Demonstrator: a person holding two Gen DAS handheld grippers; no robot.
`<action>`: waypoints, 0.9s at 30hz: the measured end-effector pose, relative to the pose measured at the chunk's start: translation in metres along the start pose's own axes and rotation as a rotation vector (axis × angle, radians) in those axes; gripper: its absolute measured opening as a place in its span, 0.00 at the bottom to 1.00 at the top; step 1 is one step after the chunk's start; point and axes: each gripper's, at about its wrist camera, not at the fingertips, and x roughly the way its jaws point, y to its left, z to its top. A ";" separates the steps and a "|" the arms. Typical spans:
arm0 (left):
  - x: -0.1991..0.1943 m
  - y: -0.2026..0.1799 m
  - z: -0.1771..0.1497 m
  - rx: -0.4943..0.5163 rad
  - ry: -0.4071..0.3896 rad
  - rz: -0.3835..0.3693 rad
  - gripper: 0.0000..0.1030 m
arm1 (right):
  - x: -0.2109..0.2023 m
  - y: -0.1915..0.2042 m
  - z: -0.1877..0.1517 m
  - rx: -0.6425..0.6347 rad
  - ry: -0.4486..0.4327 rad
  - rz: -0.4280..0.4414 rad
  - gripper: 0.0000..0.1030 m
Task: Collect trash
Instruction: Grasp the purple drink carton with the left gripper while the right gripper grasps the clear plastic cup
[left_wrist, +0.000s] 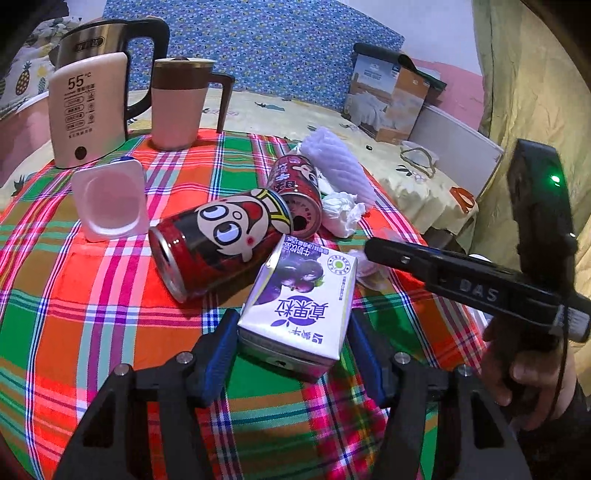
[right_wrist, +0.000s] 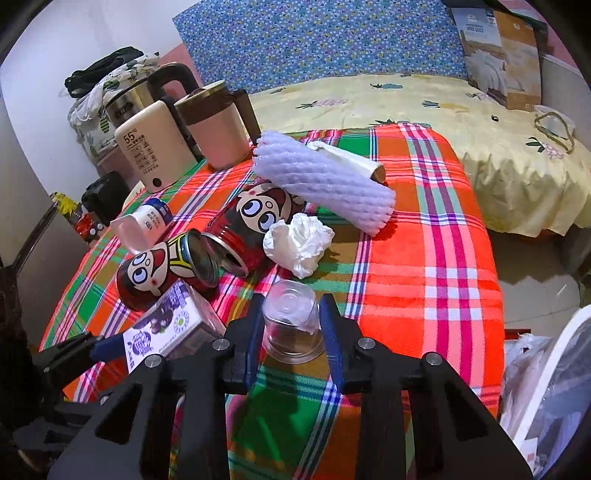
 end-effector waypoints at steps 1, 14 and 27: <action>-0.001 -0.001 -0.001 -0.002 -0.001 0.003 0.59 | -0.004 0.000 -0.002 -0.002 -0.005 0.000 0.31; -0.023 -0.027 -0.022 0.005 -0.019 0.003 0.59 | -0.056 -0.008 -0.037 0.026 -0.026 0.003 0.31; -0.048 -0.063 -0.039 0.039 -0.036 -0.020 0.59 | -0.095 -0.020 -0.060 0.066 -0.061 -0.029 0.31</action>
